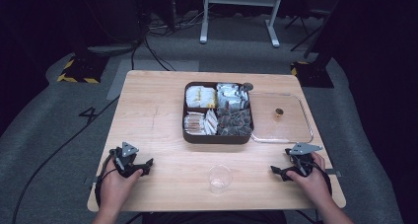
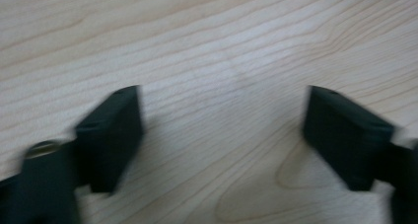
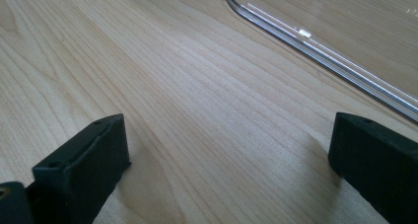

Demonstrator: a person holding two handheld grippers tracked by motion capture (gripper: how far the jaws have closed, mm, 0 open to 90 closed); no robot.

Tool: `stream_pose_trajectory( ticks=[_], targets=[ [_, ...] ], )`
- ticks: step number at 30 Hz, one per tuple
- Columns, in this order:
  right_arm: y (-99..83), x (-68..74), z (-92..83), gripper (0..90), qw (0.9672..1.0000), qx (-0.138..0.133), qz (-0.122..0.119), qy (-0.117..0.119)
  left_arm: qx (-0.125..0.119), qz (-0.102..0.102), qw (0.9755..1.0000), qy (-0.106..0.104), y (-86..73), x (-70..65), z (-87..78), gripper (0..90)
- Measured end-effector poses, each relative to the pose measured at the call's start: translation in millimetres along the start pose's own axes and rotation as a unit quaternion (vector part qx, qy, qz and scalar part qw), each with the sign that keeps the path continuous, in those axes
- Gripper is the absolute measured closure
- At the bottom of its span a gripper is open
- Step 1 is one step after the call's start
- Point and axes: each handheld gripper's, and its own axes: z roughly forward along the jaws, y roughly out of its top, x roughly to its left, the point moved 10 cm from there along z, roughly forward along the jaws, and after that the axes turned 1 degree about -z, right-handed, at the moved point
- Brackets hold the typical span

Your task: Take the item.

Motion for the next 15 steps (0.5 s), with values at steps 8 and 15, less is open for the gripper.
stream_pose_trajectory(
  ticks=[8,15],
  targets=[
    [0.1,-0.1,0.2,2.0,1.0000,0.000,-0.002,0.001,-0.012,-0.012,0.9997,-0.020,21.9,-20.4,-20.0,33.8],
    [0.2,-0.1,0.2,2.0,1.0000,0.000,-0.002,0.002,-0.018,0.029,0.9992,-0.019,49.5,-40.8,-38.2,30.4]
  ],
)
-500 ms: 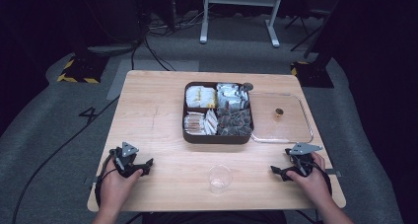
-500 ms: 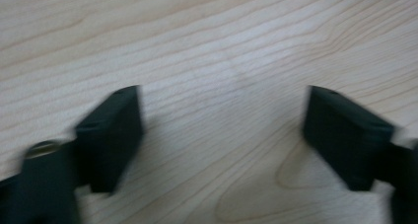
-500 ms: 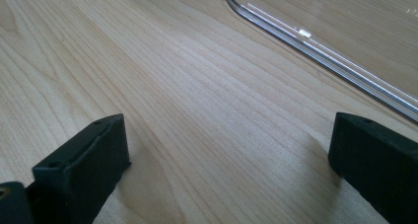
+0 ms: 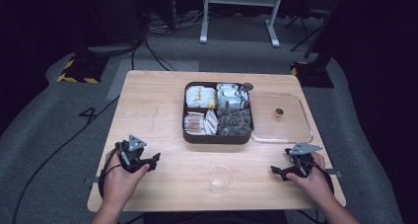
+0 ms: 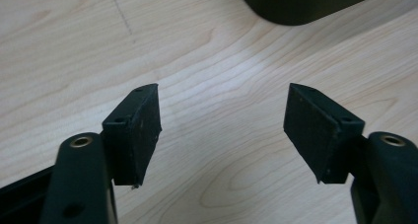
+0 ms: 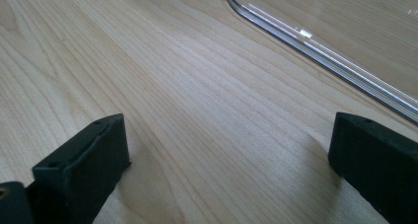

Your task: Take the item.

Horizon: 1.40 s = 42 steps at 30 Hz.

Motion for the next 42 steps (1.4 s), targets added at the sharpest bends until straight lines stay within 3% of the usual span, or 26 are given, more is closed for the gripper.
stream_pose_trajectory(
  ticks=[3,4,6,8,13,16,26,42],
  targets=[
    [0.0,0.1,0.0,2.0,1.0000,0.000,0.000,0.000,-0.011,0.006,0.9999,-0.003,14.9,-8.2,-3.9,27.3],
    [-0.1,0.1,-0.1,2.0,1.0000,0.000,0.000,0.000,-0.007,0.013,0.9998,-0.017,21.6,-15.8,-4.3,26.9],
    [0.0,0.0,0.0,2.0,1.0000,0.000,0.000,0.000,-0.009,0.012,0.9996,-0.024,25.4,-20.1,-4.3,27.2],
    [-0.2,0.3,-0.4,2.2,1.0000,-0.001,0.002,-0.002,-0.008,0.019,0.9990,-0.039,35.2,-31.7,-4.3,32.1],
    [-1.4,0.4,-1.8,2.6,1.0000,-0.001,0.001,-0.001,-0.016,0.029,0.9987,-0.040,49.1,-40.3,-3.0,32.4],
    [-1.3,0.6,-1.8,2.6,1.0000,-0.001,0.002,-0.001,-0.023,0.038,0.9982,-0.040,65.3,-47.6,-0.3,32.2],
    [-1.3,0.4,-1.7,2.7,1.0000,-0.001,0.001,0.000,-0.048,0.041,0.9971,-0.041,103.1,-55.3,10.0,32.5],
    [-0.9,0.4,-1.3,2.6,1.0000,-0.002,-0.003,0.003,-0.063,0.032,0.9955,-0.063,157.7,-55.6,53.3,35.9]
  ],
)
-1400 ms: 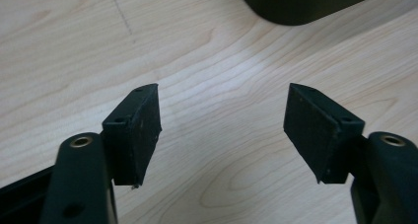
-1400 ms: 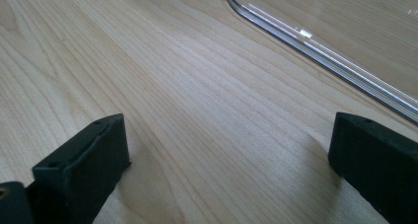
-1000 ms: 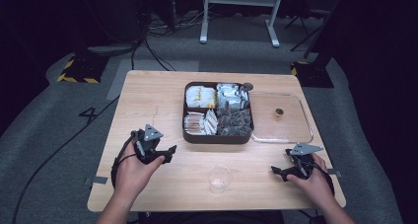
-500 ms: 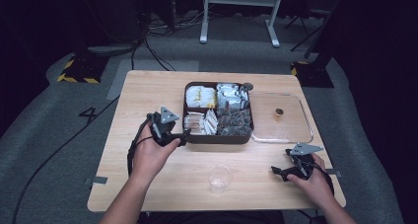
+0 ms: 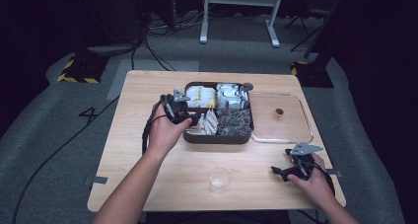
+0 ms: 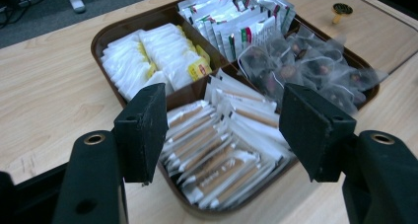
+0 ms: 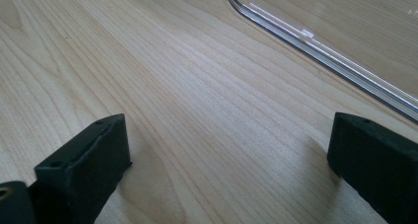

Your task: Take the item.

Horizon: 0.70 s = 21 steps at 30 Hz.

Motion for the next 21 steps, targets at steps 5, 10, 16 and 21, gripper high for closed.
stream_pose_trajectory(
  ticks=[5,10,16,21],
  targets=[
    [0.2,0.0,0.2,2.6,1.0000,0.000,-0.002,0.002,-0.008,-0.004,0.9999,-0.007,13.1,3.0,16.5,35.8],
    [0.2,0.1,0.3,2.6,1.0000,0.000,-0.002,0.003,-0.009,0.012,0.9998,-0.011,22.9,4.7,31.2,35.5],
    [0.3,0.1,0.4,2.6,1.0000,0.000,-0.003,0.004,-0.007,0.016,0.9991,-0.040,33.9,3.3,46.9,35.4],
    [0.4,0.1,0.4,2.6,1.0000,0.000,-0.003,0.004,-0.002,0.027,0.9984,-0.050,38.2,2.2,56.7,35.3]
  ],
)
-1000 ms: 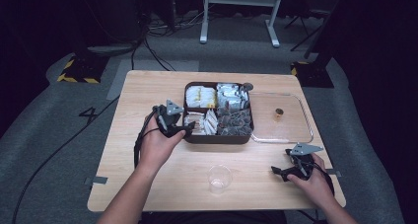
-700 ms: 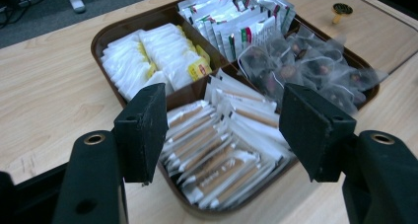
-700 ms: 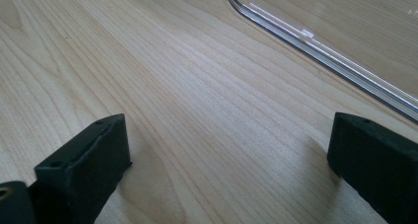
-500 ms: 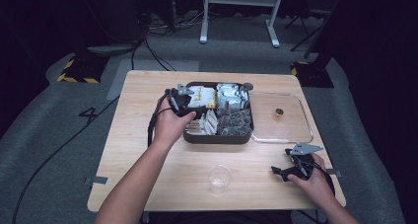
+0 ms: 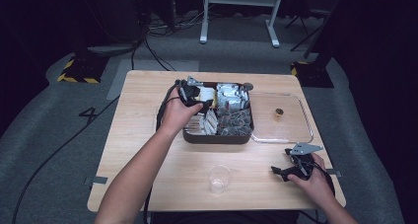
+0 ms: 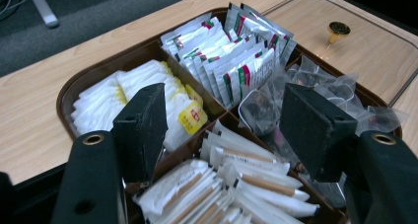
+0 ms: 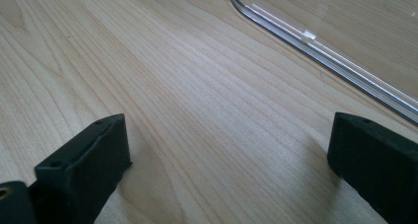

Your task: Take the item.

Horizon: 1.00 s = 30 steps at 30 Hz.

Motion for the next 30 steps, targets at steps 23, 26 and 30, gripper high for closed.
stream_pose_trajectory(
  ticks=[23,26,30],
  targets=[
    [0.1,-0.3,0.2,2.6,1.0000,0.000,0.000,-0.001,0.049,-0.043,0.9978,0.014,-2.9,31.9,59.0,35.7],
    [0.1,-0.3,0.2,2.6,1.0000,0.000,0.000,-0.001,0.056,-0.044,0.9973,0.020,-5.7,36.6,66.3,36.1],
    [0.1,-0.3,0.1,2.6,1.0000,0.000,0.000,-0.001,0.058,-0.050,0.9969,0.018,-8.4,38.1,73.3,37.5]
  ],
)
